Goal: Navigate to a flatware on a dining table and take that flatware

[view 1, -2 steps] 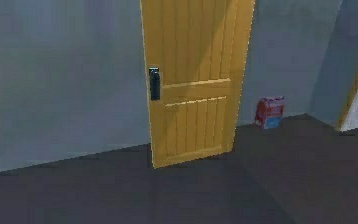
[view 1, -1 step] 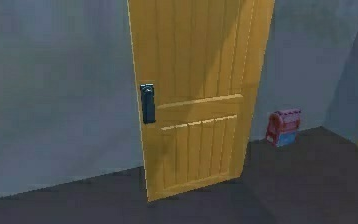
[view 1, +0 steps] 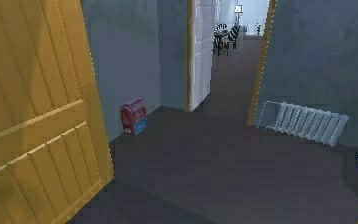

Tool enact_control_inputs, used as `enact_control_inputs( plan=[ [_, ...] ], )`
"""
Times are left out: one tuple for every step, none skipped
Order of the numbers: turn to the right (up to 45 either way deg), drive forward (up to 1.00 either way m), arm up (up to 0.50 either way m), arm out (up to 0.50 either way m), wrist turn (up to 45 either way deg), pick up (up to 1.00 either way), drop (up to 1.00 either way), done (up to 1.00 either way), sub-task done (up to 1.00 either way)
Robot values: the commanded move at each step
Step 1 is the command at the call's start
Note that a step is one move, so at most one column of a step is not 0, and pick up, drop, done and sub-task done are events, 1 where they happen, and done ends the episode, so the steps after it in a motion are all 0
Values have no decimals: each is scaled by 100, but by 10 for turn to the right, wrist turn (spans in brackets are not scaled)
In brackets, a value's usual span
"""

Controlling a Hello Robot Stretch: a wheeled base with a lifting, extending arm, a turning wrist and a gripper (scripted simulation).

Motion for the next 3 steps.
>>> enact_control_inputs(
  plan=[
    [120, 0, 0, 0, 0, 0, 0, 0, 0],
    [0, 100, 0, 0, 0, 0, 0, 0, 0],
    [0, 100, 0, 0, 0, 0, 0, 0, 0]
  ],
)
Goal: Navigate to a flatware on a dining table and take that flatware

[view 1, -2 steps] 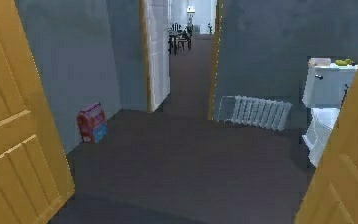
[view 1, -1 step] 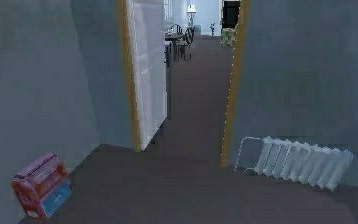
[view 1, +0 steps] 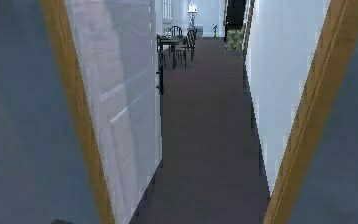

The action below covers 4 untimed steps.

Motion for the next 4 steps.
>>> enact_control_inputs(
  plan=[
    [0, 65, 0, 0, 0, 0, 0, 0, 0],
    [120, 0, 0, 0, 0, 0, 0, 0, 0],
    [0, 100, 0, 0, 0, 0, 0, 0, 0],
    [150, 0, 0, 0, 0, 0, 0, 0, 0]
  ],
)
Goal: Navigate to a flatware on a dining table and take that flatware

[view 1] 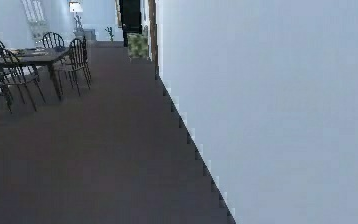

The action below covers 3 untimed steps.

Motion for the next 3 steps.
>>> enact_control_inputs(
  plan=[
    [0, 20, 0, 0, 0, 0, 0, 0, 0],
    [-210, 0, 0, 0, 0, 0, 0, 0, 0],
    [0, 100, 0, 0, 0, 0, 0, 0, 0]
  ],
)
